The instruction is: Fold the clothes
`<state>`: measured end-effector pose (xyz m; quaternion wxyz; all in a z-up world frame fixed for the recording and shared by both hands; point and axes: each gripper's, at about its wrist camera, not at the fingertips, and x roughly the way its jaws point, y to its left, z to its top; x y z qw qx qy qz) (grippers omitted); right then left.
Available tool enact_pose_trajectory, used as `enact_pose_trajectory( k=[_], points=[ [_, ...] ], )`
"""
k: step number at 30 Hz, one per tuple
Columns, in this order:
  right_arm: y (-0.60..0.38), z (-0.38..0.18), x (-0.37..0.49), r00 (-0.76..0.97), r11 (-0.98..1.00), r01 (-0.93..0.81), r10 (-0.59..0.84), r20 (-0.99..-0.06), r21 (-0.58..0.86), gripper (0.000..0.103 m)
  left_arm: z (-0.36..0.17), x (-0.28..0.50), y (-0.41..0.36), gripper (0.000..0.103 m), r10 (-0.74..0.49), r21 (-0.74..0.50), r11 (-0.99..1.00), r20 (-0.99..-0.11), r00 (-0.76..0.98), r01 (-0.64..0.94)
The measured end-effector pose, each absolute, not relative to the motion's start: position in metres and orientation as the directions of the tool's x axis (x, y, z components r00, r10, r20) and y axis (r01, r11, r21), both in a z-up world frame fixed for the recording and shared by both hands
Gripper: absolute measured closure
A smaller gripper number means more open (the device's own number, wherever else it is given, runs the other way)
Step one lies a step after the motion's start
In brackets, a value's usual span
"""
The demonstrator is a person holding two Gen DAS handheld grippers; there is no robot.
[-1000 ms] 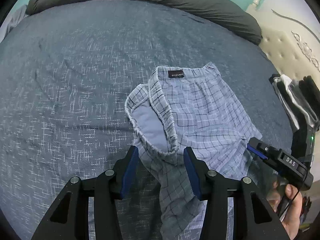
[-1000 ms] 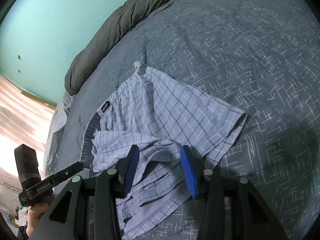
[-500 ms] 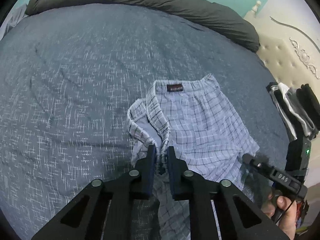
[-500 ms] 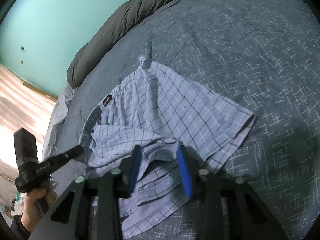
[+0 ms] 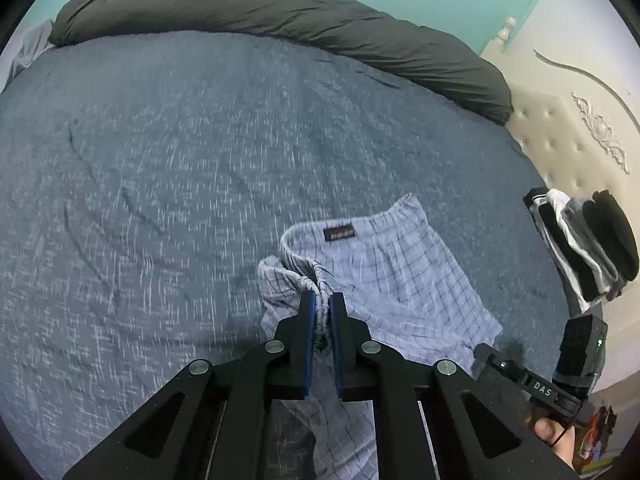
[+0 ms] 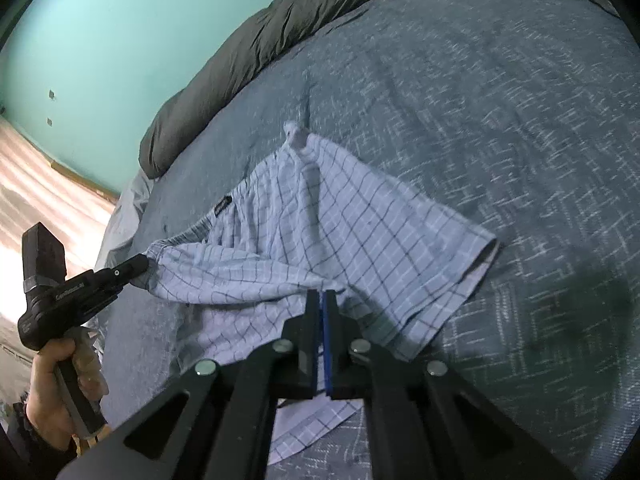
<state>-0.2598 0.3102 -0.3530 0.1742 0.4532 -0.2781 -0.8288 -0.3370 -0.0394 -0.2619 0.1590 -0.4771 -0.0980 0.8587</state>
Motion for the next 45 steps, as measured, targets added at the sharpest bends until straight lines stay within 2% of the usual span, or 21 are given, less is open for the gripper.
enact_pose_trajectory(
  k=[9, 19, 30, 38, 39, 41, 42, 43, 45],
  points=[
    [0.317, -0.343, -0.252, -0.547, -0.777, 0.046, -0.546, -0.635, 0.628, 0.102, -0.241, -0.364, -0.030, 0.095, 0.374, -0.327, -0.927, -0.783, -0.497, -0.183],
    [0.340, -0.323, -0.242, -0.602, -0.774, 0.059, -0.531, -0.597, 0.630, 0.102, -0.228, -0.412, 0.026, 0.095, 0.382, -0.318, -0.923, -0.816, -0.434, -0.215],
    [0.366, -0.329, -0.244, -0.615, -0.789, 0.022, -0.494, -0.614, 0.613, 0.102, -0.261, -0.459, 0.098, 0.095, 0.366, -0.305, -0.927, -0.864, -0.346, -0.220],
    [0.373, -0.340, -0.249, -0.605, -0.793, -0.010, -0.480, -0.636, 0.609, 0.102, -0.285, -0.480, 0.112, 0.094, 0.357, -0.312, -0.932, -0.876, -0.323, -0.183],
    [0.373, -0.343, -0.251, -0.601, -0.793, -0.015, -0.479, -0.640, 0.608, 0.102, -0.287, -0.482, 0.112, 0.090, 0.358, -0.318, -0.932, -0.878, -0.318, -0.174],
    [0.373, -0.346, -0.254, -0.597, -0.793, -0.023, -0.478, -0.644, 0.609, 0.102, -0.288, -0.484, 0.109, 0.072, 0.384, -0.350, -0.923, -0.870, -0.311, -0.160],
    [0.374, -0.347, -0.255, -0.597, -0.792, -0.025, -0.477, -0.645, 0.610, 0.102, -0.286, -0.484, 0.107, 0.056, 0.387, -0.353, -0.922, -0.866, -0.317, -0.161],
    [0.374, -0.348, -0.255, -0.597, -0.791, -0.028, -0.477, -0.645, 0.611, 0.102, -0.281, -0.484, 0.106, 0.053, 0.392, -0.356, -0.919, -0.859, -0.329, -0.168],
    [0.374, -0.350, -0.257, -0.596, -0.790, -0.032, -0.477, -0.646, 0.612, 0.102, -0.268, -0.482, 0.101, 0.053, 0.408, -0.357, -0.912, -0.840, -0.357, -0.203]
  ],
)
